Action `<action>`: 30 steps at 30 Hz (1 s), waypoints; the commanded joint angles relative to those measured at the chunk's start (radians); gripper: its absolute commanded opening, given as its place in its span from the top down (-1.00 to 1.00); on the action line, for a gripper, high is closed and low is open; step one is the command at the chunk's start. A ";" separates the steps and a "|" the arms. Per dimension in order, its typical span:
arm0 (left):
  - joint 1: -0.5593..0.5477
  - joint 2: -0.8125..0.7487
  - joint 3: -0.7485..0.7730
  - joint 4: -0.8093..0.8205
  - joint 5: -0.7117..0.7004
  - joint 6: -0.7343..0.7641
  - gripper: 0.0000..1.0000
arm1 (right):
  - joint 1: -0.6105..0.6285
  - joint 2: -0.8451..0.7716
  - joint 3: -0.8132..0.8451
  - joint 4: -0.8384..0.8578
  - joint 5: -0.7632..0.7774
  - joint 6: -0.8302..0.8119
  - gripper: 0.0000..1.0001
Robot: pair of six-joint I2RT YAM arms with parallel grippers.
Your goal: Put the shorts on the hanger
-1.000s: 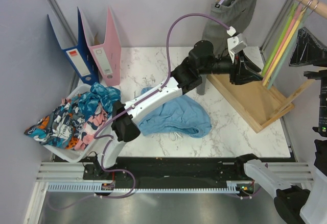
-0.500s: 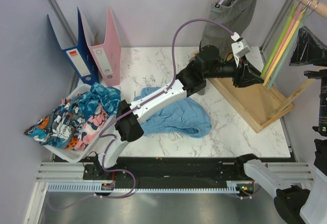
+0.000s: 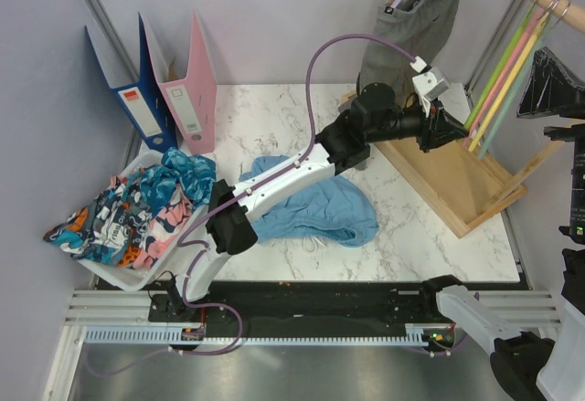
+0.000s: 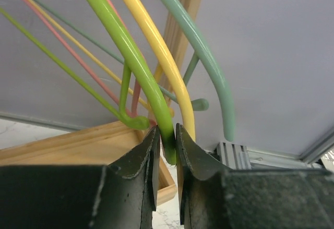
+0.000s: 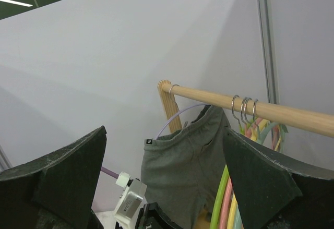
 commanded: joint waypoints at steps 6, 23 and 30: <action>-0.014 -0.002 0.008 -0.023 -0.201 0.122 0.57 | -0.002 -0.003 -0.004 0.026 0.006 -0.017 -0.96; -0.012 -0.034 -0.010 -0.012 -0.265 0.176 0.96 | -0.002 -0.014 -0.019 0.026 -0.002 -0.027 -0.96; -0.005 -0.126 -0.082 0.095 -0.161 0.196 0.97 | 0.000 -0.014 -0.025 0.024 -0.008 -0.022 -0.96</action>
